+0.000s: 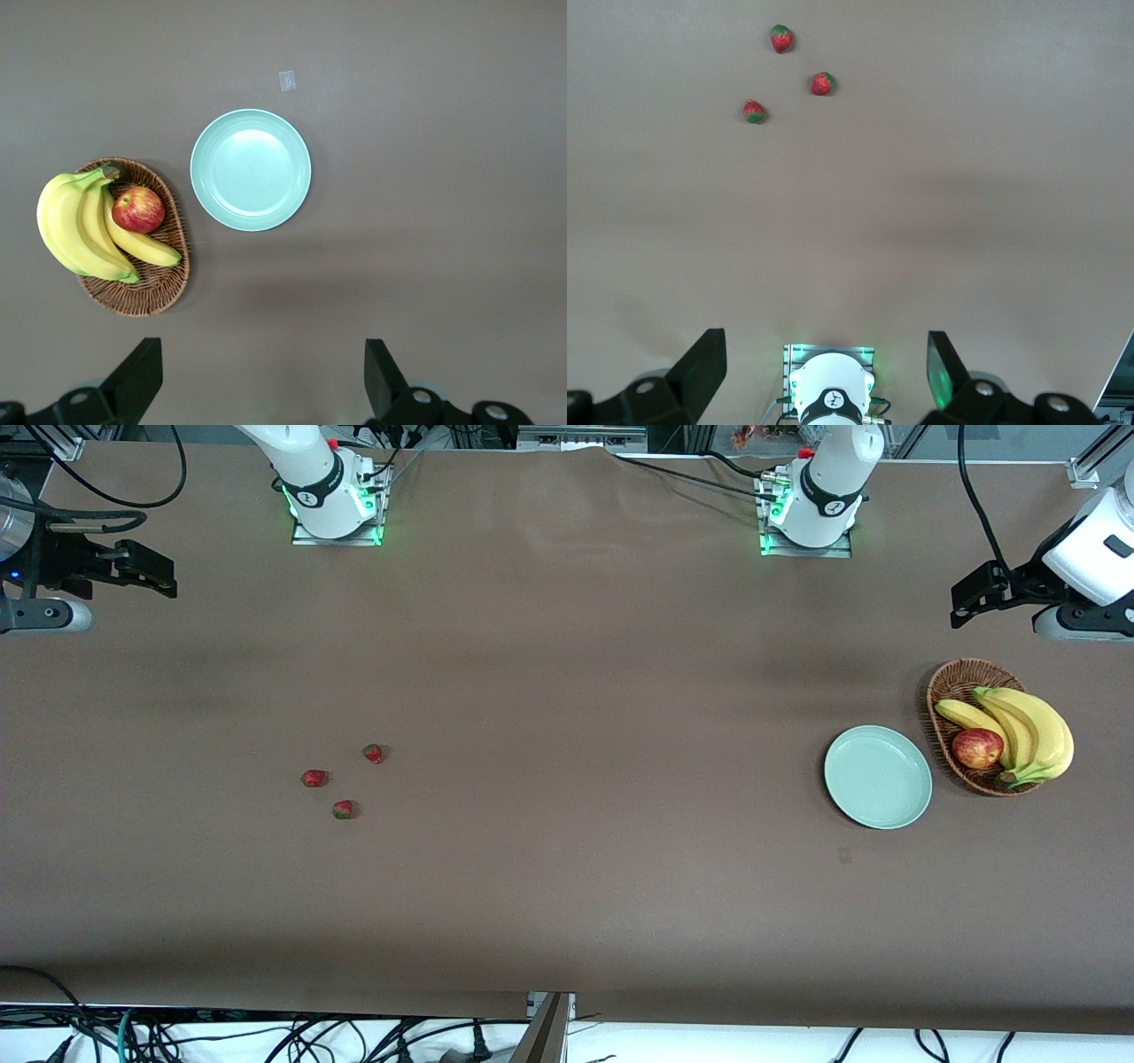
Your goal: Collect all strawberries into plate
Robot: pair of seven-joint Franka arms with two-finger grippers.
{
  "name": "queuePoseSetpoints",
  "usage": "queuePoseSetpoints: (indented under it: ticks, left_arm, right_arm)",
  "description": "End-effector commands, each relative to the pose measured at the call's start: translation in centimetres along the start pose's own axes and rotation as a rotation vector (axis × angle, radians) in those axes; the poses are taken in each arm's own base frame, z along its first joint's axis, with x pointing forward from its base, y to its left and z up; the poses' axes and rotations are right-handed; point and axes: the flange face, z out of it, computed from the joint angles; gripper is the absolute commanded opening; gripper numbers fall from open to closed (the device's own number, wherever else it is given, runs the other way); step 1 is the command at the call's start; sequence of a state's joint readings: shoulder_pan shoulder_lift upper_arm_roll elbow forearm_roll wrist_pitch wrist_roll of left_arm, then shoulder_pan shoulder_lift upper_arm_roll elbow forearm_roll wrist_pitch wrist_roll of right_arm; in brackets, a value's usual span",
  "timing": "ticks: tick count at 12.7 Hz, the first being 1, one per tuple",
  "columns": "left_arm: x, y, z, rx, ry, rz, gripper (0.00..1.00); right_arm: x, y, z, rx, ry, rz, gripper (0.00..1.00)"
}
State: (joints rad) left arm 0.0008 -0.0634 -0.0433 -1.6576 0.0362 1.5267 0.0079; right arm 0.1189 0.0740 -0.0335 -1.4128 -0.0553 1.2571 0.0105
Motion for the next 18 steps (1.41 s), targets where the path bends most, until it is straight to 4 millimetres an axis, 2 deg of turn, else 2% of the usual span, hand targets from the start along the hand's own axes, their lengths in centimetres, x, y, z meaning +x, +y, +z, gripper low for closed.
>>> queuePoseSetpoints:
  ticks: [1,9,11,15,16,17,18]
  left_arm:
    - [-0.2,0.1,-0.7,-0.018,-0.003,0.001,1.0]
    - [-0.2,0.1,-0.8,-0.018,-0.001,0.001,1.0]
    - [-0.2,0.1,-0.7,-0.018,-0.003,0.001,1.0]
    - [-0.2,0.1,-0.8,-0.018,-0.001,0.001,1.0]
    - [-0.2,0.1,-0.8,-0.018,-0.001,0.001,1.0]
    - [-0.2,0.1,-0.8,-0.018,-0.001,0.001,1.0]
    - [-0.2,0.1,-0.8,-0.018,-0.001,0.001,1.0]
  right_arm:
    - [0.0,0.3,-0.5,-0.002,0.005,-0.002,1.0]
    - [0.1,0.3,-0.6,-0.003,0.01,-0.003,1.0]
    - [0.7,0.3,0.0,-0.002,-0.001,-0.002,1.0]
    - [4.8,-2.5,3.1,0.061,0.007,-0.035,1.0]
    - [6.9,-3.3,5.0,0.105,0.018,-0.04,1.0]
    - [9.3,-4.1,7.9,0.138,-0.007,-0.052,1.0]
    - [11.1,-5.1,9.6,0.154,-0.003,-0.061,1.0]
